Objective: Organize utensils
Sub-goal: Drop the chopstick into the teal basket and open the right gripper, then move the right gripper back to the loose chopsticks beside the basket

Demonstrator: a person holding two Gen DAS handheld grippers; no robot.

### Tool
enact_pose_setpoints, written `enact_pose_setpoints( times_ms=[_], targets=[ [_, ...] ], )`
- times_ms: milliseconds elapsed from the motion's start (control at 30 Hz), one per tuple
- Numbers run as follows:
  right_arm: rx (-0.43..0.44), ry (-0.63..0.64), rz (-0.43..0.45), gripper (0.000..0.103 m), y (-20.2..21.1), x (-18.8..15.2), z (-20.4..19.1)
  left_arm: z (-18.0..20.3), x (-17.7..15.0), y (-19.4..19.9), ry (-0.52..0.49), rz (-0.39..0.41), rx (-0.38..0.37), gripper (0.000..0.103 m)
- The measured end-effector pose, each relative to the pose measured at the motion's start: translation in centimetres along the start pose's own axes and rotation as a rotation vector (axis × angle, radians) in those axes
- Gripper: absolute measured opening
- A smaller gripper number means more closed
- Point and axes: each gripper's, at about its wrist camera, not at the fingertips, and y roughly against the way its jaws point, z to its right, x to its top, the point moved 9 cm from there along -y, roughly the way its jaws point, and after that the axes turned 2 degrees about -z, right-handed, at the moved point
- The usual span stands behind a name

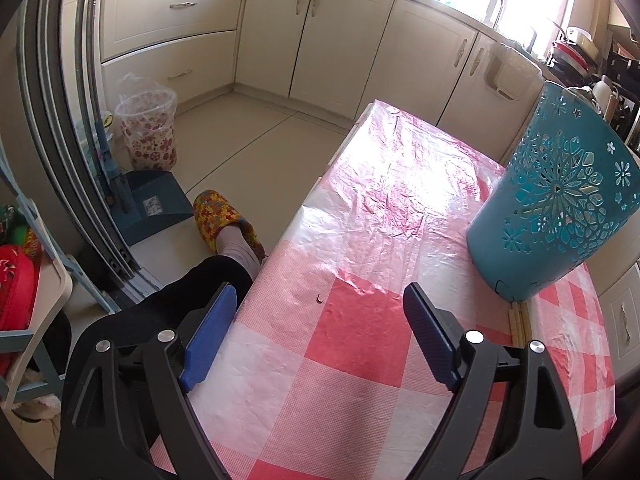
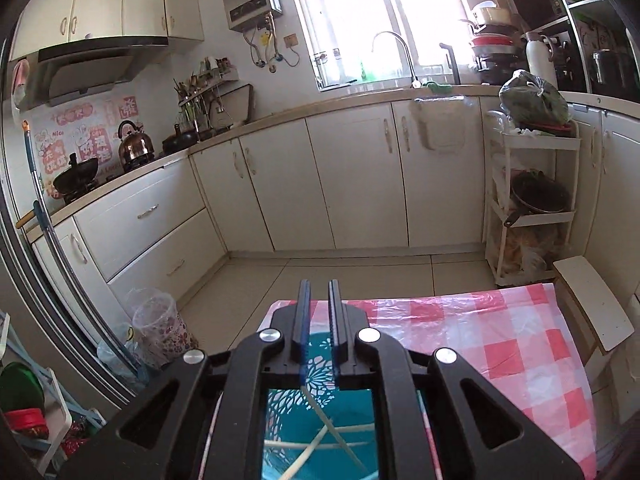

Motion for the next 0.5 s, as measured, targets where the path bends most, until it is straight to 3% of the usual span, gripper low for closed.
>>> enact_pose_setpoints(
  times_ms=[67, 300, 500],
  targets=[
    [0.001, 0.003, 0.025, 0.024, 2.3, -0.1, 0.3, 0.0, 0.0, 0.2, 0.0, 0.01, 0.002, 0.081],
    [-0.04, 0.025, 0.037, 0.032, 8.6, -4.0, 2.0, 0.6, -0.2, 1.7, -0.041, 0.041, 0.018, 0.085],
    [-0.076, 0.044, -0.144, 0.034, 8.6, -12.8, 3.4, 0.8, -0.6, 2.7, -0.047, 0.036, 0.02, 0.086]
  ],
)
